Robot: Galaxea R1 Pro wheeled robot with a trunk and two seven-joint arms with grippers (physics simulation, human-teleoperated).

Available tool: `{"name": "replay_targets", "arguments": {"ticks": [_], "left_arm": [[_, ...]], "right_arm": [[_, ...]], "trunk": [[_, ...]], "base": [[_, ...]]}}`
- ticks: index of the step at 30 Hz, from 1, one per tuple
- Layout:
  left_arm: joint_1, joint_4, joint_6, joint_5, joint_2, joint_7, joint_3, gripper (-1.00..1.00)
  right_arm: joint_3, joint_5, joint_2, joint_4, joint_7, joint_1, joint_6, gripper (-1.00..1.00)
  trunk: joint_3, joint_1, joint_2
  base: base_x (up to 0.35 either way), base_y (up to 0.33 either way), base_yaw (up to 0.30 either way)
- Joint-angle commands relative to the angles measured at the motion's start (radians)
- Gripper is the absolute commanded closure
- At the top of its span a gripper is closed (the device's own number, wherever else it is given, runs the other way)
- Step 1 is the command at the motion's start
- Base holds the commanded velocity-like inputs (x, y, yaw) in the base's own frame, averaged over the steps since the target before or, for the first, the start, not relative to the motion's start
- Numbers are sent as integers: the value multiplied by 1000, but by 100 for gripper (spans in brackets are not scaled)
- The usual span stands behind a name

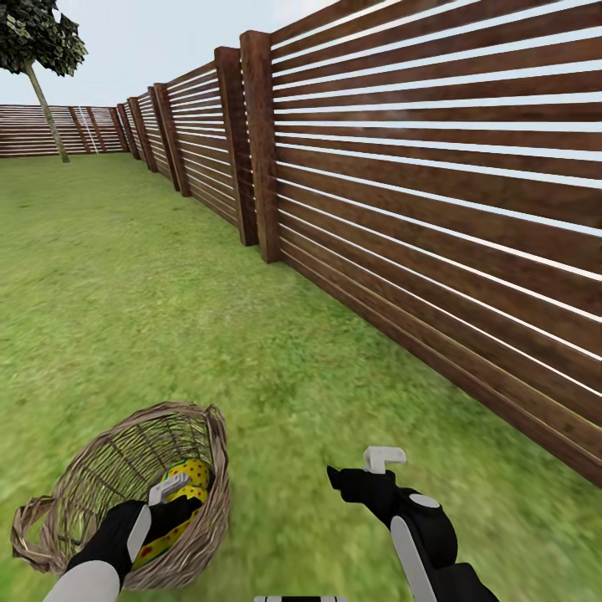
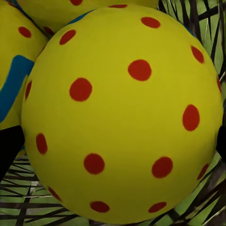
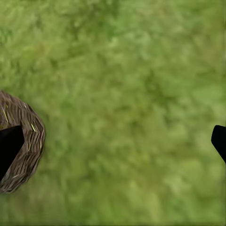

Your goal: Take the three Easter eggs out of the wicker basket on the lawn in the garden, then place them on the lawn next to a single tree (choose any tree) so that all three eggs are next to the same tree and none are left in the basket.

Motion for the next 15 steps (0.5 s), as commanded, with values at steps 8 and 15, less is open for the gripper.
{"name": "replay_targets", "arguments": {"ticks": [8, 15], "left_arm": [[-1, -1, 4, -12, -1, -8, 8, 100], [-1, -1, 4, -12, -1, -8, 7, 100]], "right_arm": [[2, -9, 0, 0, -9, 0, 4, -100], [2, -9, 0, 1, -9, 0, 4, -100]], "trunk": [[7, -1, 0], [15, -2, 1]], "base": [[0, 0, 0], [0, 0, 0]]}}
